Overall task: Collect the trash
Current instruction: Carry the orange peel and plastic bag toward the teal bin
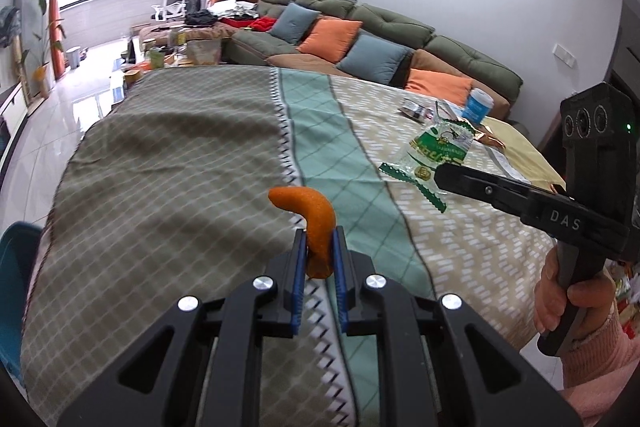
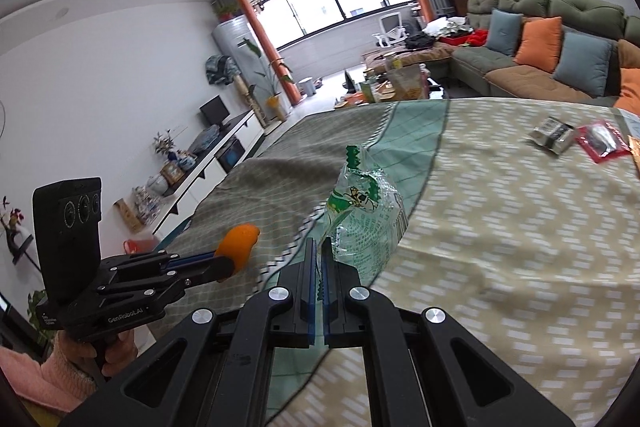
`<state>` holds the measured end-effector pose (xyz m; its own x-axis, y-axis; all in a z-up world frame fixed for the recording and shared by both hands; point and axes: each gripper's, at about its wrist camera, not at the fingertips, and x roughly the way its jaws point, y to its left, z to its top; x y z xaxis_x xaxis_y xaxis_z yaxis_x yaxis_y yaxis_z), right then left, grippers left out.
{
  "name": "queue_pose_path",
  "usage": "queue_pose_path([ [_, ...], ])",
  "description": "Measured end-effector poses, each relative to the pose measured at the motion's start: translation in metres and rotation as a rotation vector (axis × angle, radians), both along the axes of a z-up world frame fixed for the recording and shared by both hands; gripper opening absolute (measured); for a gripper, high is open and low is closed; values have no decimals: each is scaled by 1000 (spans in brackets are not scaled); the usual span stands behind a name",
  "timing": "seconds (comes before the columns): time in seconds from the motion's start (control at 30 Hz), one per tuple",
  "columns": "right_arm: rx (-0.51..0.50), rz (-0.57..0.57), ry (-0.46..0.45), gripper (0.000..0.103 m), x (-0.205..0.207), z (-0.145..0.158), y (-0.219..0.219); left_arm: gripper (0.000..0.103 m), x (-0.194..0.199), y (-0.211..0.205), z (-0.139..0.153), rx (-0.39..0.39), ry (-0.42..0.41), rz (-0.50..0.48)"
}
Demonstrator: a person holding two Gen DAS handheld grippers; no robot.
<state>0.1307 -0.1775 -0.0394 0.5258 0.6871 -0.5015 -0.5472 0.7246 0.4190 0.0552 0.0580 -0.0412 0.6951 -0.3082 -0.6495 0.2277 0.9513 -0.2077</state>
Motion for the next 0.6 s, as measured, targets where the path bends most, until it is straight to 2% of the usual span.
queue_pose_path([
  [0.6, -16, 121, -9, 3, -12, 1, 53, 14, -23, 39, 2, 17, -13, 115],
])
